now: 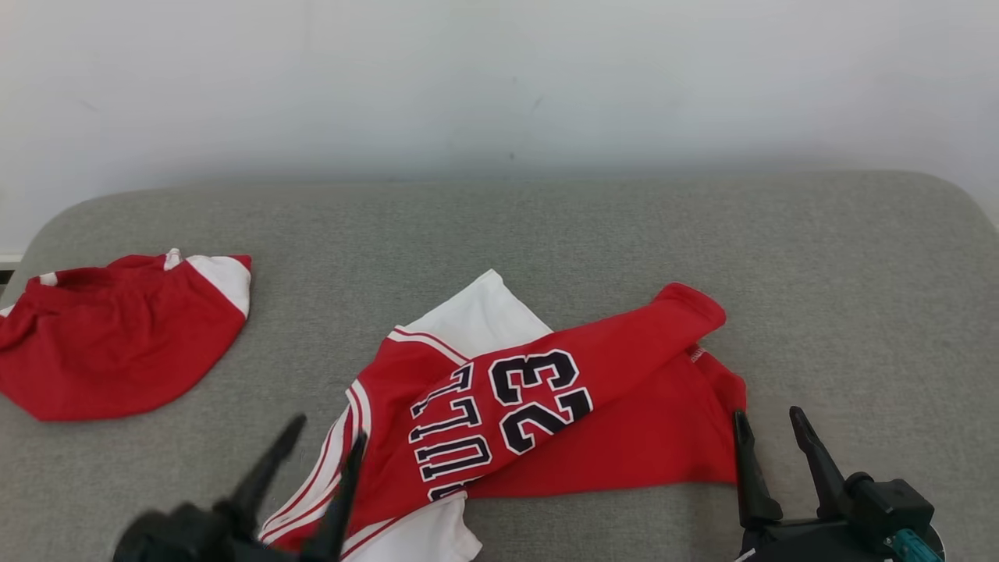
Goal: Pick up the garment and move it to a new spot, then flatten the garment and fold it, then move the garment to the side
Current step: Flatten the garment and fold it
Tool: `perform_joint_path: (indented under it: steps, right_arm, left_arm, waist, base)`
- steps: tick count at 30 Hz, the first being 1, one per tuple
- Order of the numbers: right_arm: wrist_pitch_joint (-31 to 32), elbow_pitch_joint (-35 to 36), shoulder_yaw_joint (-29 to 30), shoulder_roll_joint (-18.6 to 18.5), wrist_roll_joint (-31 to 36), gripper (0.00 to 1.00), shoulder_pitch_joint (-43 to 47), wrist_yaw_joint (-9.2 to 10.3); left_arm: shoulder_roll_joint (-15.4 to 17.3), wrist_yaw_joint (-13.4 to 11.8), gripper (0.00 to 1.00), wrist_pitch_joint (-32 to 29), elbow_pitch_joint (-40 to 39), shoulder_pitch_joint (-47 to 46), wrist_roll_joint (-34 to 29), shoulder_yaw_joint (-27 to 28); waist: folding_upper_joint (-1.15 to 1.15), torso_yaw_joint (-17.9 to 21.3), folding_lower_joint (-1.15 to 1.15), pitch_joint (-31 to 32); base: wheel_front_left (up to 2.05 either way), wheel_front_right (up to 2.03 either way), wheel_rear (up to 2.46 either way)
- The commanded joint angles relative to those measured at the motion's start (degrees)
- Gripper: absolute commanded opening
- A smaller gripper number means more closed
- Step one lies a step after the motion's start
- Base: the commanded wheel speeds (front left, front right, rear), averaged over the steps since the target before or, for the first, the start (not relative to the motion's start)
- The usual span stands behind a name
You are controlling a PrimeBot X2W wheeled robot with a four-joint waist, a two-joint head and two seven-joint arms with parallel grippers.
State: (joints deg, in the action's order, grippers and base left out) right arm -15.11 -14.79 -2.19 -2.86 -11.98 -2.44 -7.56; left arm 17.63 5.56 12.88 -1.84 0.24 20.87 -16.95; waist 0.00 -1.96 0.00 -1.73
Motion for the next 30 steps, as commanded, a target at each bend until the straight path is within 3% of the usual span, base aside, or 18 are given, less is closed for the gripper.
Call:
perform_joint_path:
  steps: [1,16,24,30]
  right_arm:
    - [-0.07,-0.04,0.07,-0.04,0.18,1.0,-0.52,0.15]
    - [-0.07,1.18,-0.59,-0.02,-1.7,1.0,-4.85,0.15]
    - [-0.07,1.58,-0.75,-0.01,-2.79,1.0,-6.55,0.15]
    - [-0.07,1.77,-1.15,-0.02,-3.42,1.0,-7.53,0.15]
  left_arm:
    - [0.51,-0.12,1.0,0.07,-0.49,-2.16,-0.48,0.56]
    - [7.09,0.93,1.0,-8.43,4.87,-26.8,3.07,5.28]
    - [9.51,1.63,1.0,-12.3,12.31,-33.67,6.19,4.21]
    - [11.36,1.81,1.0,-15.26,18.87,-36.14,8.48,0.23]
  waist:
    - [0.0,1.16,0.0,-0.55]
    - [0.0,10.69,0.0,-8.56]
    - [0.0,13.46,0.0,-11.9]
    - [0.0,14.55,0.0,-13.36]
  base:
    - [0.0,0.0,0.0]
    - [0.0,0.0,0.0]
    - [0.0,0.0,0.0]
    - [0.0,0.0,0.0]
